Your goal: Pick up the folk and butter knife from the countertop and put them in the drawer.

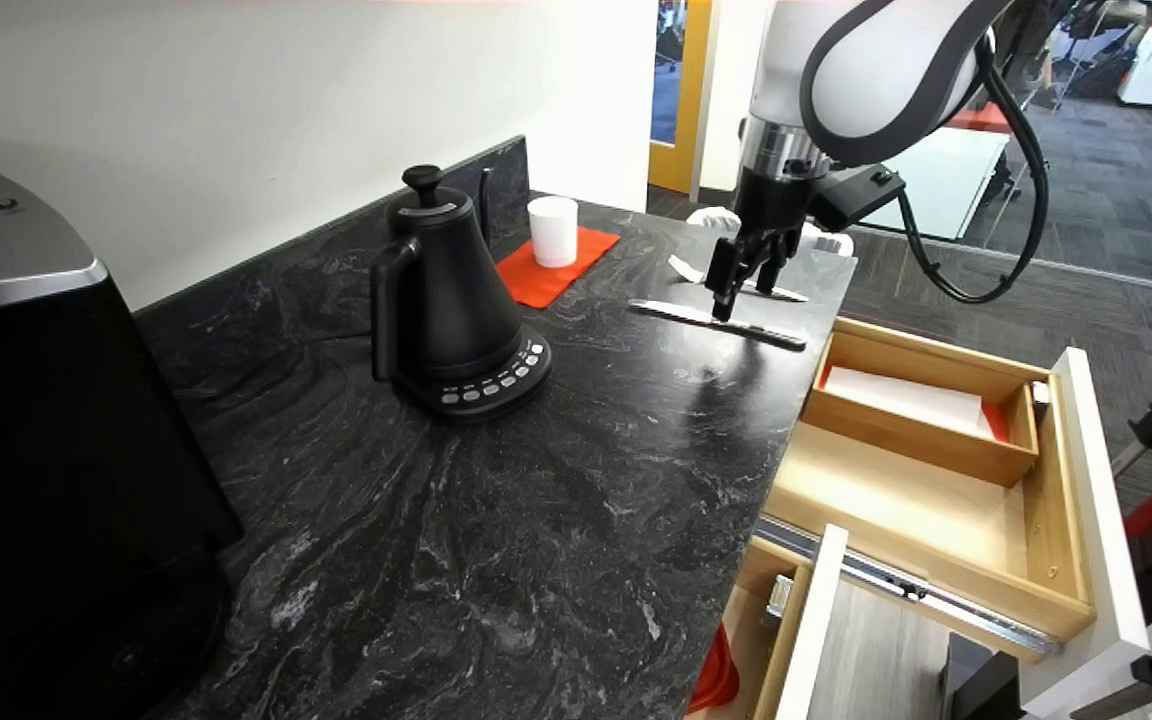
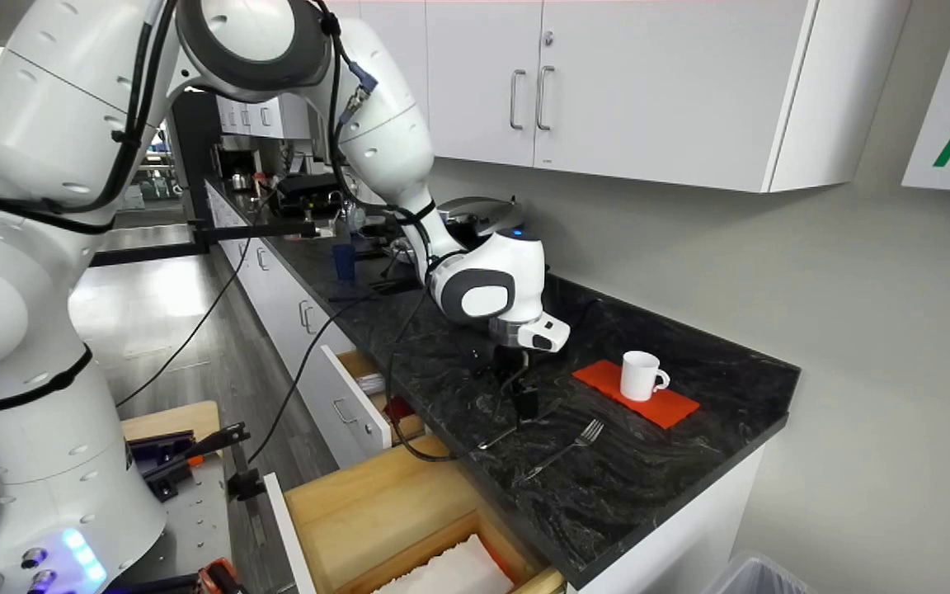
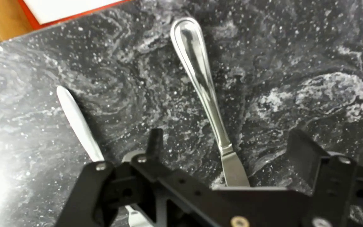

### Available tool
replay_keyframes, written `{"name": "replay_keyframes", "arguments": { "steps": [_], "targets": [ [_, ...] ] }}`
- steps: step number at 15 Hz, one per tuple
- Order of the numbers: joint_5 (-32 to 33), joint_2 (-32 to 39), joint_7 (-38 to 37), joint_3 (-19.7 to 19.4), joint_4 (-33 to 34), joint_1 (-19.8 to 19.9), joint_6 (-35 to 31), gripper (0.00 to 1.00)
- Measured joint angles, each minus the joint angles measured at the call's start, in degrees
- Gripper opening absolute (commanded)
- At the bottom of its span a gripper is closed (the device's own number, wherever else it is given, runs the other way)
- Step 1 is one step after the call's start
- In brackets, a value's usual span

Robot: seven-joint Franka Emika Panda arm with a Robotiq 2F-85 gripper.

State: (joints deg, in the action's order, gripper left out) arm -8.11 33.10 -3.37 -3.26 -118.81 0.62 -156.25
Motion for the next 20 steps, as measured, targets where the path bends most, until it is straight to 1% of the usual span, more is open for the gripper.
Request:
{"name": "replay_keyframes", "arguments": {
  "steps": [6, 9, 14, 20],
  "targets": [
    [1.21, 0.25, 1.49, 2.00, -1.32, 0.01, 0.65, 1.00],
    [1.87, 0.24, 4.14, 2.30, -1.73, 0.24, 1.59, 1.00],
    [2.10, 0.25, 9.38, 2.54, -2.49, 2.10, 2.20, 1.00],
    [2.26, 0.25, 11.73, 2.54, -1.87, 3.90, 2.25, 1.00]
  ]
}}
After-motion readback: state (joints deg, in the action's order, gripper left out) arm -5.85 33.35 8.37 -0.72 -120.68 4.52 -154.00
